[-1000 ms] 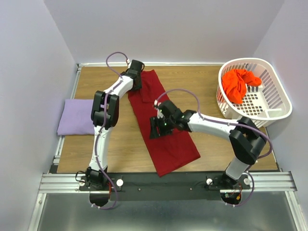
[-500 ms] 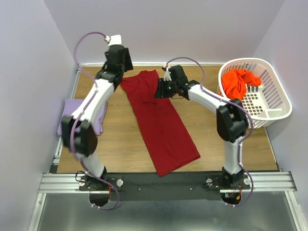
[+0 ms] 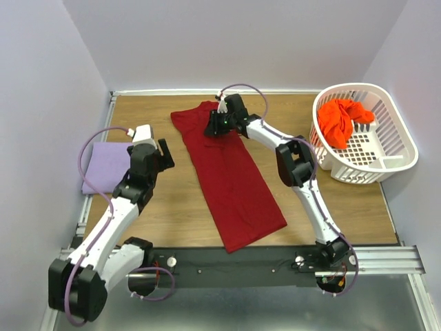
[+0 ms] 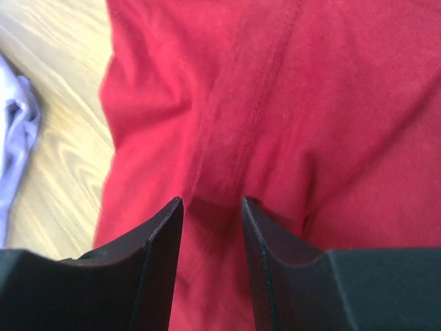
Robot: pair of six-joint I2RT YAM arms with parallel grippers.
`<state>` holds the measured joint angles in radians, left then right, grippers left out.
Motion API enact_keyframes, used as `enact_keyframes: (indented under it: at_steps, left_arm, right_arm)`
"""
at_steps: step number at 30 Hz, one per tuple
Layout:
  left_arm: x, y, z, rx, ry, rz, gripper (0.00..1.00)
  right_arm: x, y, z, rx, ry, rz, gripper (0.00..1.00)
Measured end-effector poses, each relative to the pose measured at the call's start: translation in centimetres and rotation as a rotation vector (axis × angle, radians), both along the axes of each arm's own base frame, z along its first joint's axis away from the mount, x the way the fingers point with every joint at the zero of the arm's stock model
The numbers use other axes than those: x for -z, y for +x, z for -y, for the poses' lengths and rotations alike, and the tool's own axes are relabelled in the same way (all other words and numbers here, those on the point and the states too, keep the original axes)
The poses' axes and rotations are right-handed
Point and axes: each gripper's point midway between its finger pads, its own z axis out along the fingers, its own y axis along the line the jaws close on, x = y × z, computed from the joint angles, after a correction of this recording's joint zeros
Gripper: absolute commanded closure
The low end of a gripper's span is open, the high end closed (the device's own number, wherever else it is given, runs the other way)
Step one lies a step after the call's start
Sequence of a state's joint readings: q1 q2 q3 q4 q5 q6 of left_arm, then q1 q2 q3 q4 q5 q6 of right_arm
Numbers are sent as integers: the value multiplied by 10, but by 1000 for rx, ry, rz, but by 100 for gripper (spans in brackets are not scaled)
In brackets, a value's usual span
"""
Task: Fold and stack the t-shirts
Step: Fold the tshirt
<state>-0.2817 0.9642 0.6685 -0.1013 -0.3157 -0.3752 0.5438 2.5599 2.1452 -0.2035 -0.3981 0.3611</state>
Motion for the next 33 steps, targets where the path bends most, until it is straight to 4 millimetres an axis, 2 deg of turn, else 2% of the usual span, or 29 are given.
enact_keyframes:
  at_steps: [2,5,7,12,15,18,20,22,25,30,33]
  left_arm:
    - [7,-11,-3,-2,1,-2,21]
    - [-7,-8,-3,-2,-13,46,21]
    - [-14,-4,-2,-2,-18,66,21]
    - [-7,4,3,8,-14,38,21]
    - [0,5,5,21,-11,13,21]
    - [3,5,9,38,-16,5,20]
    - [5,5,13,56,-24,-4,20]
    - [9,5,17,73,-36,-17,20]
    - [21,4,32,122,-72,-69,20]
    - [51,-17,69,234,-133,-225,20]
    - [70,-39,86,281,-150,-332,21]
  right_arm:
    - [9,8,-4,14,27,-14,52]
    - [8,20,3,66,45,-22,52]
    - [8,30,14,118,59,-46,52]
    - [9,68,67,255,82,-46,51]
    - [8,86,98,309,77,-29,46]
    - [3,96,119,330,60,1,40]
    - [-1,95,124,326,48,10,36]
    - [-12,87,125,309,38,14,32]
    - [-45,65,127,287,35,29,28]
    - [-130,-8,154,293,22,84,26]
    - [-148,-54,175,309,-10,86,27]
